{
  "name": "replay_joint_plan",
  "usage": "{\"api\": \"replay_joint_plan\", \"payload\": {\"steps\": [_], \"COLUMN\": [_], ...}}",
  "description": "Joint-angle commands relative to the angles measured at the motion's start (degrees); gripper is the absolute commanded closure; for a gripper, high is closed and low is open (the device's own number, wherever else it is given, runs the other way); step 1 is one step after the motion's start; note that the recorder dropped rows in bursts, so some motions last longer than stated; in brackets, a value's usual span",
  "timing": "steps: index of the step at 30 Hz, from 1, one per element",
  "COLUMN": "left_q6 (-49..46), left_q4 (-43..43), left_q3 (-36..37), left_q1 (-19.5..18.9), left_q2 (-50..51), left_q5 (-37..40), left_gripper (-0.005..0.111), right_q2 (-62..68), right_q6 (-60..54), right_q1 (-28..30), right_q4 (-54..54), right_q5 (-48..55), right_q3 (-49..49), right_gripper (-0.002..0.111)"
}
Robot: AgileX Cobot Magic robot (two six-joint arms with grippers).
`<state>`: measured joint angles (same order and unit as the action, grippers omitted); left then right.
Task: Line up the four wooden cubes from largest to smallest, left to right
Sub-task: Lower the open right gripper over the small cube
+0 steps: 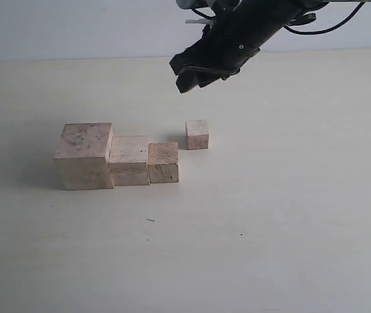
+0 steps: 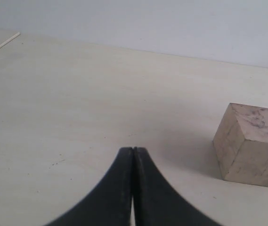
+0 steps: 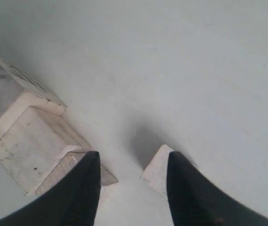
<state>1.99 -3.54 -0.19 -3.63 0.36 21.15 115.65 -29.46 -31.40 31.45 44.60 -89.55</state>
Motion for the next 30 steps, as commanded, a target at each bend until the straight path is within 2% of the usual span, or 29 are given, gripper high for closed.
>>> {"api": "replay_joint_plan", "payload": {"steps": [1,8,14,25,30], "left_q6": [-0.24,-0.24,-0.24,-0.24,-0.24], "left_q4": [-0.49,-0.49,-0.49,-0.49,-0.49], "left_q3": [0.19,0.19,0.19,0.19,0.19], "left_q1": [0.27,0.27,0.27,0.27,0.27], "left_q2": [-0.36,-0.36,-0.36,-0.36,-0.36], "left_q5": [-0.56,-0.56,-0.56,-0.56,-0.56], "left_gripper": [0.107,0.107,0.107,0.107,0.107], "right_q2": [0.15,0.15,1.47,7.04,8.34], "right_q6": [8.35,20.81,36.67,40.21,40.21], "right_q1": [-2.48,-6.31,-6.63,-6.63,-6.63], "right_q4": [-6.64,-15.75,-28.13,-28.49,-28.38], "right_q5": [-1.18,-1.54,-1.64,-5.89,-8.49], "right_q3": [0.07,0.07,0.07,-0.04,-0.4], "right_gripper": [0.068,0.054,0.052,0.052,0.045]}}
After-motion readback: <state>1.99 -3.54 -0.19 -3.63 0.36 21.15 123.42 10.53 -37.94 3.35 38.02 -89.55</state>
